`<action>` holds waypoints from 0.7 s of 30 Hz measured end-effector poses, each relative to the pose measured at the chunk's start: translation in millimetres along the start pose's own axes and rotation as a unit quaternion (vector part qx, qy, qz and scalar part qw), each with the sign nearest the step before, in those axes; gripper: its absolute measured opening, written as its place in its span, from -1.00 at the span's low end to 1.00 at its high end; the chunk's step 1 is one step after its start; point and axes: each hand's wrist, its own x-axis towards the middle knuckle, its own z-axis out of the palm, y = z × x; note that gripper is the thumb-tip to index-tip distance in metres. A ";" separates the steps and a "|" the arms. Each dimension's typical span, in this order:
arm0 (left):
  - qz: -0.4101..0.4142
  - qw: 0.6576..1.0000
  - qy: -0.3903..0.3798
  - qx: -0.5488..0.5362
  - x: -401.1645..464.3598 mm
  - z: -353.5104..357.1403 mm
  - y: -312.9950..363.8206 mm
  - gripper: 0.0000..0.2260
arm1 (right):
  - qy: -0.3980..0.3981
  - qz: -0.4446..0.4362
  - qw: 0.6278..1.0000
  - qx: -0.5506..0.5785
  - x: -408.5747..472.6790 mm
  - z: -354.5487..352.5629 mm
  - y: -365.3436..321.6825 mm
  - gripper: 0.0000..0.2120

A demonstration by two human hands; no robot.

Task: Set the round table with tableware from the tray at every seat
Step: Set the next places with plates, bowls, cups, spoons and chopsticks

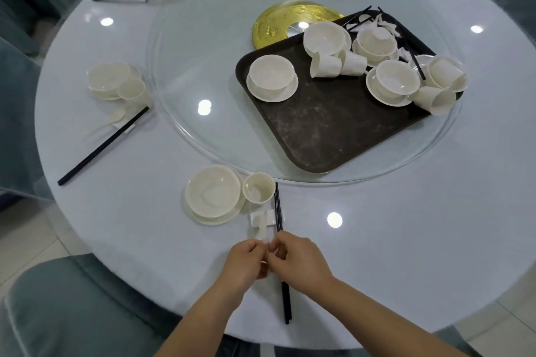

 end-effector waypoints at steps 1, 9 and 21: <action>0.000 1.000 0.002 -0.005 2.0 -2.8 -0.9 -0.74 | 0.007 0.008 1.000 0.019 1.0 1.0 -1.2 -0.90; -0.028 0.998 0.006 -0.052 14.0 -6.3 9.6 -0.79 | 0.089 0.070 0.992 0.062 23.4 -8.7 10.5 -0.91; -0.001 0.999 0.033 0.017 23.5 -0.9 9.2 -0.79 | 0.064 0.133 0.985 0.091 57.9 -6.2 27.6 -0.87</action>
